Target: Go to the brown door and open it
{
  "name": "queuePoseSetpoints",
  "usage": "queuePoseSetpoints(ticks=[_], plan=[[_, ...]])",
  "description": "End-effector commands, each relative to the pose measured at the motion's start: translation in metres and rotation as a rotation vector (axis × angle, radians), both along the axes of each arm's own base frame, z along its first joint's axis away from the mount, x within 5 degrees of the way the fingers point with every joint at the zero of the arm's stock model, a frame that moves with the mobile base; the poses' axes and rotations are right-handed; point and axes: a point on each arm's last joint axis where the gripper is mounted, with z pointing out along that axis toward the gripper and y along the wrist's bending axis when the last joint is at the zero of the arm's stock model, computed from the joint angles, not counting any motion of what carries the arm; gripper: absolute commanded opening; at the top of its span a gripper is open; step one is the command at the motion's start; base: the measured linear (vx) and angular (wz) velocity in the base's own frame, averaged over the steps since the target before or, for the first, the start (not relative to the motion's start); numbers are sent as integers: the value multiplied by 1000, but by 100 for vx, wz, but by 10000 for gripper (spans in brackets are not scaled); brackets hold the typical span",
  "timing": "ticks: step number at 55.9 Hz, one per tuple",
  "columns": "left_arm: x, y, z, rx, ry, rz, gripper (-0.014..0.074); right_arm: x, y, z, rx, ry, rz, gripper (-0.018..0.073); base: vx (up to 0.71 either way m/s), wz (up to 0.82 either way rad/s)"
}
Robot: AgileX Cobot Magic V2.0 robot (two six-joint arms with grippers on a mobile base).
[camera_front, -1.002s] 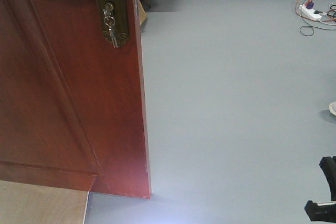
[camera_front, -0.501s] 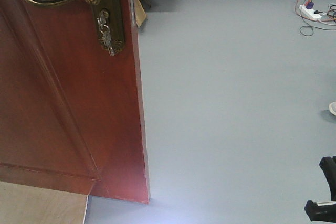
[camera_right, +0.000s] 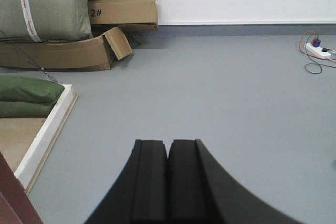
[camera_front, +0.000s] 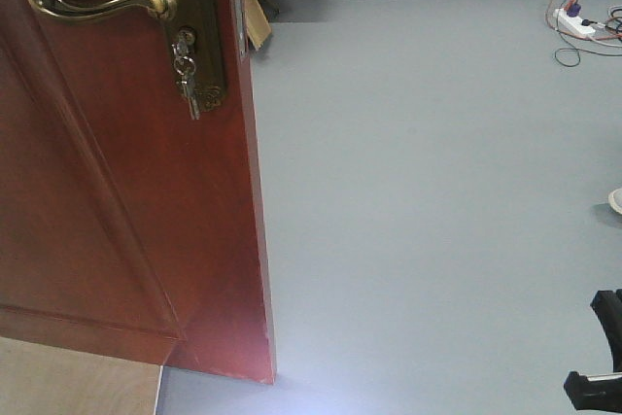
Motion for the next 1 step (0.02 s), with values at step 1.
queuePoseSetpoints(ticks=[1], plan=[[-2,1,14,-7,-111,11,67,2,0,6,-5,-80,-2,0,0,0]])
